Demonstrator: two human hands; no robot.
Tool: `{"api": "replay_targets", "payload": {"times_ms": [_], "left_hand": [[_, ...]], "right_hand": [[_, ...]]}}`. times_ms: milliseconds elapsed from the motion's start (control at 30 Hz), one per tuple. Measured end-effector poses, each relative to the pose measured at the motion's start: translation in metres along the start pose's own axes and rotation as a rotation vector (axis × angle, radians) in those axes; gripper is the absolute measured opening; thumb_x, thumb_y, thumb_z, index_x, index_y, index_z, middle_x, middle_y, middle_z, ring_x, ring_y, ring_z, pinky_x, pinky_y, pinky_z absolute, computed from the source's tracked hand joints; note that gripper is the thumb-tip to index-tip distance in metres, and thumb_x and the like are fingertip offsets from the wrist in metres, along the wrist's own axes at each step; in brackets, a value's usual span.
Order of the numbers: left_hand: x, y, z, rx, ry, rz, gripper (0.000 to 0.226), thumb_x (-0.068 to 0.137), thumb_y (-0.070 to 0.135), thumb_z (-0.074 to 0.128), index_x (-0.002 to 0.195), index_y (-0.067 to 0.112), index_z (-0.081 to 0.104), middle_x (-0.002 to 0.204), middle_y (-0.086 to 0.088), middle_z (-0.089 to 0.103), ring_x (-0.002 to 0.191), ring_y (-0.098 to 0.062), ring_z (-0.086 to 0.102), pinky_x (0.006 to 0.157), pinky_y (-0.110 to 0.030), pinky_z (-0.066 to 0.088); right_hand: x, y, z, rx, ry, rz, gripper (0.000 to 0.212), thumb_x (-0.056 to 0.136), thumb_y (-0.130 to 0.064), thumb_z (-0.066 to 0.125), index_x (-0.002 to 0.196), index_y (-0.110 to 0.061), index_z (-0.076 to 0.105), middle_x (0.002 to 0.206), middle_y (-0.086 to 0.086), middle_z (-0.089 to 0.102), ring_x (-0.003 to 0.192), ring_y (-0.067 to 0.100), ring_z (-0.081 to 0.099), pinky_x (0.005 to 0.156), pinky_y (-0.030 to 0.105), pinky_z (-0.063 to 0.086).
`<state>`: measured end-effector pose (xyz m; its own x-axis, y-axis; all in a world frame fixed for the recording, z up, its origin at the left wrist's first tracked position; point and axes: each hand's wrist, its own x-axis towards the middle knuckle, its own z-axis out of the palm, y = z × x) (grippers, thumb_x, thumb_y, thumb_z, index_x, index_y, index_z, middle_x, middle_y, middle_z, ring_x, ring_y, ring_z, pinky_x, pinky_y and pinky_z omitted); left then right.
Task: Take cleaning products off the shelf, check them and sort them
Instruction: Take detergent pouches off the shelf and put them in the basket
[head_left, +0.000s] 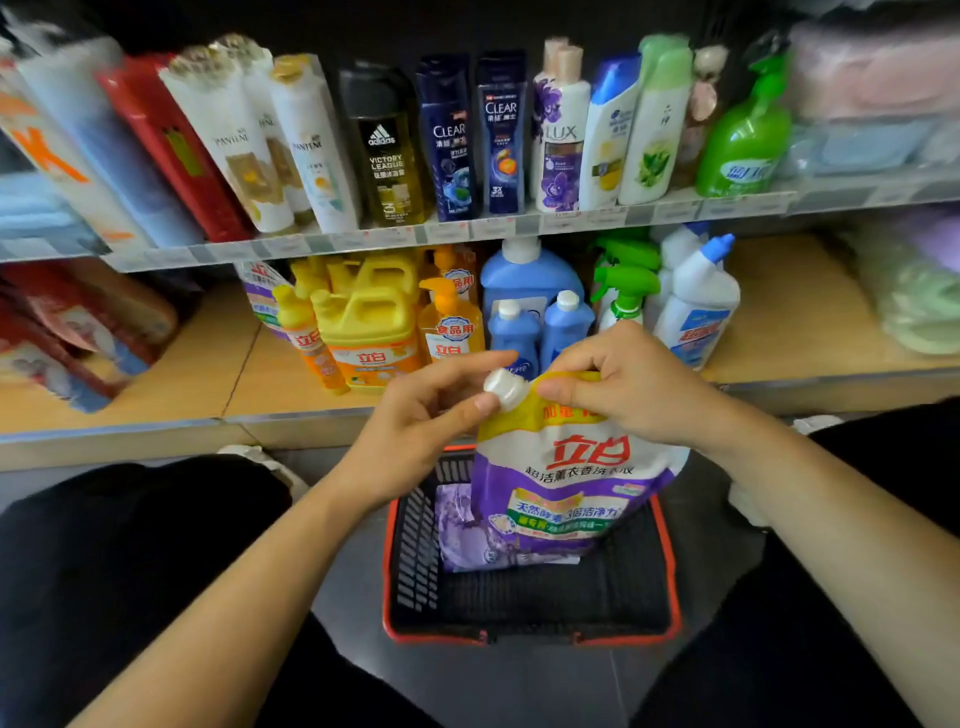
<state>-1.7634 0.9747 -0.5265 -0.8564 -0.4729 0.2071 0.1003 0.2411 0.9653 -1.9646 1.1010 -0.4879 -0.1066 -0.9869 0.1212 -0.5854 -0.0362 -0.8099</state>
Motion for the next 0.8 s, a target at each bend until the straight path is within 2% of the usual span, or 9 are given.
{"api": "replay_targets", "payload": {"times_ms": [100,200,300,400,500,600,667,733,800], "left_hand": [[0.003,0.002,0.007,-0.002,0.011,-0.023,0.028,0.097,0.015,0.059,0.124,0.023,0.063,0.099,0.014,0.074,0.089,-0.002,0.067,0.074,-0.019,0.055],[0.006,0.002,0.01,-0.025,0.052,-0.069,0.03,0.093,0.018,0.057,0.122,0.017,0.065,0.092,0.004,0.073,0.082,-0.009,0.065,0.07,-0.022,0.056],[0.006,0.001,0.011,-0.055,0.078,-0.118,0.03,0.092,0.021,0.058,0.119,0.015,0.067,0.09,-0.008,0.072,0.077,-0.012,0.065,0.067,-0.023,0.057],[0.004,0.0,0.01,-0.035,0.111,-0.135,0.019,0.092,0.026,0.058,0.099,0.015,0.072,0.08,-0.004,0.07,0.072,-0.015,0.063,0.063,-0.026,0.054],[0.001,-0.001,0.01,-0.033,0.151,-0.122,0.026,0.094,0.031,0.061,0.083,0.009,0.068,0.073,-0.005,0.066,0.069,-0.019,0.06,0.062,-0.029,0.052],[0.0,0.003,0.011,-0.048,0.229,-0.096,0.028,0.089,0.034,0.07,0.088,0.006,0.067,0.072,-0.004,0.07,0.065,-0.013,0.066,0.058,-0.024,0.056],[0.0,0.005,0.01,-0.03,0.245,-0.069,0.022,0.085,0.03,0.073,0.091,0.01,0.069,0.075,-0.009,0.072,0.067,-0.013,0.069,0.061,-0.023,0.057],[-0.001,0.006,0.007,-0.009,0.203,-0.047,0.02,0.085,0.025,0.072,0.099,0.011,0.072,0.087,-0.018,0.074,0.076,-0.018,0.072,0.068,-0.025,0.059],[-0.002,0.006,0.002,0.024,0.139,-0.033,0.024,0.087,0.022,0.069,0.107,0.011,0.073,0.098,-0.023,0.073,0.089,-0.03,0.073,0.076,-0.032,0.061]], "right_hand": [[-0.002,0.003,-0.003,-0.02,0.006,0.019,0.039,0.093,-0.02,0.069,0.073,0.013,0.066,0.066,0.032,0.051,0.059,0.015,0.038,0.054,0.029,0.032],[-0.002,0.005,-0.001,-0.013,0.028,0.042,0.042,0.093,-0.02,0.069,0.071,0.015,0.063,0.065,0.033,0.05,0.056,0.018,0.038,0.054,0.03,0.032],[-0.001,0.005,0.003,0.004,0.039,0.051,0.047,0.093,-0.019,0.069,0.062,0.013,0.054,0.057,0.028,0.042,0.053,0.018,0.033,0.052,0.03,0.029],[0.0,0.005,0.006,0.007,0.061,0.054,0.052,0.094,-0.02,0.069,0.058,0.011,0.049,0.053,0.022,0.035,0.051,0.018,0.031,0.051,0.029,0.026],[0.001,0.004,0.008,0.017,0.073,0.048,0.054,0.094,-0.021,0.069,0.054,0.007,0.046,0.05,0.011,0.031,0.048,0.016,0.029,0.049,0.027,0.025],[0.0,-0.001,0.01,-0.007,0.042,0.021,0.048,0.094,-0.023,0.069,0.059,0.008,0.057,0.052,0.02,0.04,0.049,0.014,0.033,0.049,0.027,0.027],[0.0,-0.003,0.014,-0.037,0.017,-0.001,0.044,0.094,-0.023,0.069,0.06,0.004,0.061,0.053,0.019,0.044,0.049,0.013,0.034,0.05,0.028,0.028],[0.001,-0.002,0.015,-0.054,-0.001,-0.01,0.039,0.094,-0.023,0.068,0.062,-0.001,0.066,0.054,0.018,0.049,0.049,0.018,0.038,0.051,0.033,0.032],[0.001,0.0,0.015,-0.07,-0.014,-0.013,0.031,0.094,-0.024,0.068,0.071,-0.004,0.074,0.06,0.017,0.06,0.055,0.031,0.05,0.055,0.039,0.039]]}}
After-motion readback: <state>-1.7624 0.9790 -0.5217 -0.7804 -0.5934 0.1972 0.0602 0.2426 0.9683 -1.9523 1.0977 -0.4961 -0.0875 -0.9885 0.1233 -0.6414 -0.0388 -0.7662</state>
